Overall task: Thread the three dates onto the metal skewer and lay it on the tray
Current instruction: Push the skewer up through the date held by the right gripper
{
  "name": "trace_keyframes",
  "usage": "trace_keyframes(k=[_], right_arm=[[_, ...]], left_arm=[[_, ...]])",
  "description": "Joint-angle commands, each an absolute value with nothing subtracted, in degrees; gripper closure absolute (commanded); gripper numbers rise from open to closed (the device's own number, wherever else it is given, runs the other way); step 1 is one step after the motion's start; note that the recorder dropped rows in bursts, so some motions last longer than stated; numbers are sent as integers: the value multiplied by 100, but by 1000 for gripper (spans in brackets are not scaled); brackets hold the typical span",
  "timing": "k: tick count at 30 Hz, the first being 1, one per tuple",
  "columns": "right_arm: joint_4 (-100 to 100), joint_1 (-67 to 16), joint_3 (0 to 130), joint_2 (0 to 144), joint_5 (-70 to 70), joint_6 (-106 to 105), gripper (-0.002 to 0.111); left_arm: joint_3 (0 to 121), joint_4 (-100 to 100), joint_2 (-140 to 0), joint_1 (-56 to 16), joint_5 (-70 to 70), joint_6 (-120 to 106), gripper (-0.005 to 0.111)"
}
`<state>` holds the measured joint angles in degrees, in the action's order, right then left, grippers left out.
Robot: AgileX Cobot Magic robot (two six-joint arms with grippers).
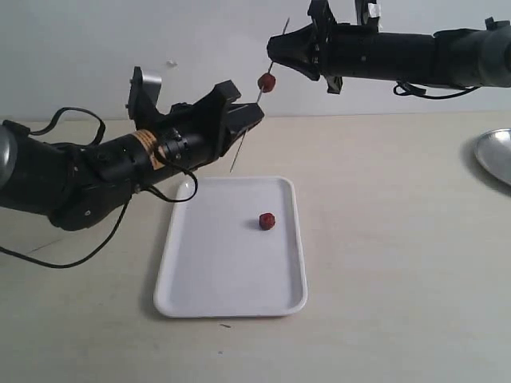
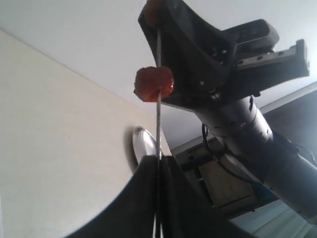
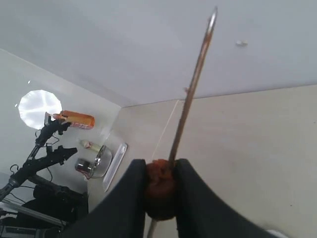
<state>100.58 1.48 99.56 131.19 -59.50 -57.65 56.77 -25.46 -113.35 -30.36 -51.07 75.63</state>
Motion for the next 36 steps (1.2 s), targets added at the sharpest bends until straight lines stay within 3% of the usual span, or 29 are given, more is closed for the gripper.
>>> trace_keyframes(k=[1, 11, 21, 36], right_arm=[[9995, 133, 9984, 13112, -6184, -5870, 96], [9995, 133, 9984, 13112, -6174, -6155, 95], [9995, 133, 9984, 13112, -6138, -6195, 59], [9995, 275, 9984, 13112, -6075, -6401, 46]], left_arm=[[6081, -2360, -11476, -3023, -5109, 7512, 107], [6410, -2387, -11799, -3023, -4940, 7607, 107], [6410, -2477, -11799, -3023, -4903, 7607, 107], [6244, -2990, -11799, -2796, -4874, 7689, 107]])
